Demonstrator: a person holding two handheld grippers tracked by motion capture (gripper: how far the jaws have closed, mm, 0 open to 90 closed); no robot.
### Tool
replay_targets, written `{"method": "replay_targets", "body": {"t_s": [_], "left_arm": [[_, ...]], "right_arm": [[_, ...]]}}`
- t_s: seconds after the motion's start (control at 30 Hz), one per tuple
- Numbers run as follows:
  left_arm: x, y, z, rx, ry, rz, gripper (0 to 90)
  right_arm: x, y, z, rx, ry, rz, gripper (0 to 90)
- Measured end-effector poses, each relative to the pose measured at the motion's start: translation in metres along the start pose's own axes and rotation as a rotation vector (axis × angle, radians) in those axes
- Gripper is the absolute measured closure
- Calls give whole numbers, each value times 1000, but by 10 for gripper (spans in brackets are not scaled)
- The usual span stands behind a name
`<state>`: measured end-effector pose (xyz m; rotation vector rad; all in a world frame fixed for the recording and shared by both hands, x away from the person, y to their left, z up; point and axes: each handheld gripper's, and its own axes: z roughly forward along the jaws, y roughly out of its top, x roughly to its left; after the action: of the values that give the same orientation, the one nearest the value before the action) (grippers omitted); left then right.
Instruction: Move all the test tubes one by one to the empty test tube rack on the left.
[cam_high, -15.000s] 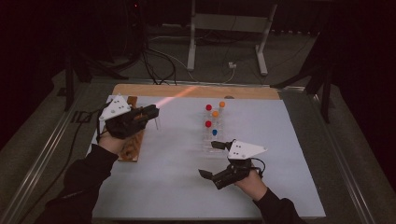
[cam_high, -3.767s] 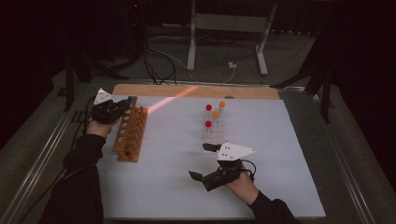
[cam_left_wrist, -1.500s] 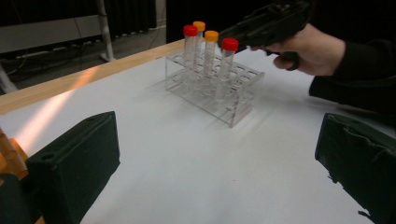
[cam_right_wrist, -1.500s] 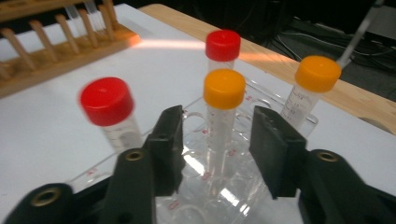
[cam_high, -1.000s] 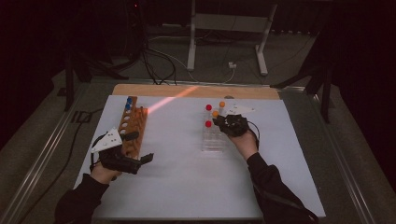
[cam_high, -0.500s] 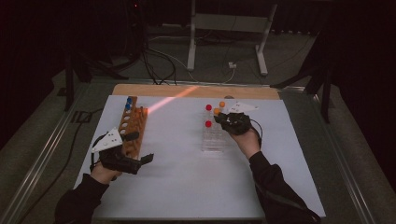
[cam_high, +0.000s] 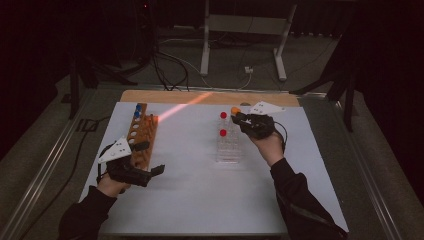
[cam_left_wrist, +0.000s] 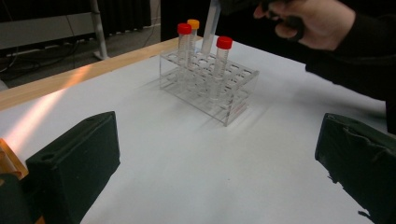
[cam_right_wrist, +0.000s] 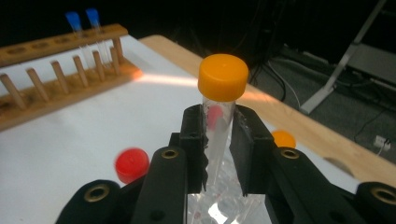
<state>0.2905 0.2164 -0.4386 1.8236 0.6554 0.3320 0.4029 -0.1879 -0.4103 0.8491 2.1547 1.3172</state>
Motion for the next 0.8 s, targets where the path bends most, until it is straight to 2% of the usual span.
{"method": "replay_targets", "body": {"t_s": [0.23,0.47,0.63,0.8], "left_arm": [[-1,2,0,2,-8,2,9],[-3,3,1,3,-14,5,9],[-6,5,2,11,-18,12,9],[-12,8,3,14,-19,29,9]], "right_arm": [[12,22,-20,-64,23,-40,749],[33,36,-31,-111,77,-85,750],[51,33,-33,-116,135,-96,749],[68,21,-31,-83,195,-104,749]]}}
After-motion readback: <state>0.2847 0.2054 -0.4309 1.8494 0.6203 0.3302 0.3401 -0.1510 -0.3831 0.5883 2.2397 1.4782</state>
